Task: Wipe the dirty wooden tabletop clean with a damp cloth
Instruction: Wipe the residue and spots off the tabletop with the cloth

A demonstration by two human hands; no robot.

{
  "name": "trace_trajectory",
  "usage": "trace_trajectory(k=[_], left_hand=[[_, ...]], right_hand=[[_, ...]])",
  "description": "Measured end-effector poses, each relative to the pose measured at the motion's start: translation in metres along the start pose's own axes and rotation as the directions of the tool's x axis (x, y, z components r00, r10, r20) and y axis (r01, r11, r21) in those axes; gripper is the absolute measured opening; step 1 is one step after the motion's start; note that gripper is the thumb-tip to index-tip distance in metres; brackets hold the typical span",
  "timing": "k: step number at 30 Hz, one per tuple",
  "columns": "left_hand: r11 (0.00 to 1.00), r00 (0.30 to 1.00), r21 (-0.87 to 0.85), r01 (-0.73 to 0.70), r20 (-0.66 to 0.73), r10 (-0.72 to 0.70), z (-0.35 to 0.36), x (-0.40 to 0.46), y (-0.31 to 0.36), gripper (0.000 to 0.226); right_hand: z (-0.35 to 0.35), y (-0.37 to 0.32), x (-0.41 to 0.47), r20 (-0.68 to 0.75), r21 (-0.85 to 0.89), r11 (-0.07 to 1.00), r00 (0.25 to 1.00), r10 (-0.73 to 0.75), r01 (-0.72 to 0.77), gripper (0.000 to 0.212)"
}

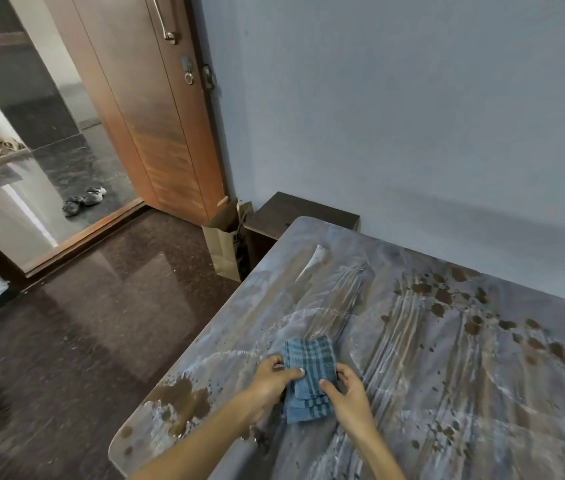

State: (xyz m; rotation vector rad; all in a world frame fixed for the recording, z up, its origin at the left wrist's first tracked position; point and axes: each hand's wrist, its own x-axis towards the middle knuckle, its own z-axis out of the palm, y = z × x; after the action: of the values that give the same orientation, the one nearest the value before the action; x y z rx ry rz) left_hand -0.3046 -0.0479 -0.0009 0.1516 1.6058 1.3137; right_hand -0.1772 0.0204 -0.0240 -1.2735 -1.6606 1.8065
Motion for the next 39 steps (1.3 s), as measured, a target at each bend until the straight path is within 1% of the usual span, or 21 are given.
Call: trace_trajectory(k=[5, 8, 12, 15, 19, 22, 26, 30, 34, 39], left_hand=[[0.999, 0.999, 0.047, -0.016, 0.053, 0.013, -0.012, 0.043, 0.022, 0.012], [0.994, 0.997, 0.1, -0.032, 0.067, 0.025, -0.015, 0.07, 0.045, 0.013], [0.991, 0.993, 0.118, -0.058, 0.107, 0.046, -0.021, 0.115, 0.072, 0.012], [0.974, 0.99, 0.205, -0.101, 0.117, 0.078, -0.025, 0.15, 0.091, 0.013], [0.929, 0.979, 0.318, -0.191, 0.133, 0.156, -0.026, 0.186, 0.117, 0.013], [0.911, 0.967, 0.335, -0.239, 0.167, 0.192, -0.022, 0.209, 0.135, 0.016], [0.903, 0.957, 0.331, -0.274, 0.19, 0.221, -0.01, 0.242, 0.156, 0.018], [0.905, 0.946, 0.299, -0.303, 0.21, 0.247, 0.002, 0.272, 0.172, 0.017], [0.89, 0.937, 0.308, -0.337, 0.205, 0.284, 0.013, 0.301, 0.182, 0.022], [0.886, 0.928, 0.284, -0.367, 0.182, 0.325, 0.021, 0.327, 0.198, 0.019]], right_hand=[[0.018, -0.008, 0.04, -0.052, -0.023, 1.0, 0.999, -0.002, 0.001, 0.021], [0.027, -0.018, 0.065, -0.088, 0.003, 1.0, 0.996, -0.017, 0.018, 0.023], [0.039, -0.035, 0.102, -0.153, 0.057, 0.998, 0.988, -0.025, 0.034, 0.025], [0.047, -0.046, 0.133, -0.19, 0.054, 0.998, 0.982, -0.022, 0.032, 0.025], [0.054, -0.063, 0.166, -0.251, 0.052, 0.997, 0.967, -0.039, 0.054, 0.024], [0.056, -0.076, 0.189, -0.288, 0.066, 0.996, 0.957, -0.034, 0.056, 0.025], [0.053, -0.09, 0.226, -0.359, 0.009, 0.998, 0.932, -0.047, 0.054, 0.03], [0.049, -0.106, 0.261, -0.384, -0.095, 0.994, 0.919, -0.093, 0.061, 0.034], [0.047, -0.112, 0.293, -0.419, -0.202, 0.978, 0.898, -0.133, 0.051, 0.034], [0.046, -0.121, 0.332, -0.419, -0.238, 0.971, 0.898, -0.132, 0.032, 0.027]])
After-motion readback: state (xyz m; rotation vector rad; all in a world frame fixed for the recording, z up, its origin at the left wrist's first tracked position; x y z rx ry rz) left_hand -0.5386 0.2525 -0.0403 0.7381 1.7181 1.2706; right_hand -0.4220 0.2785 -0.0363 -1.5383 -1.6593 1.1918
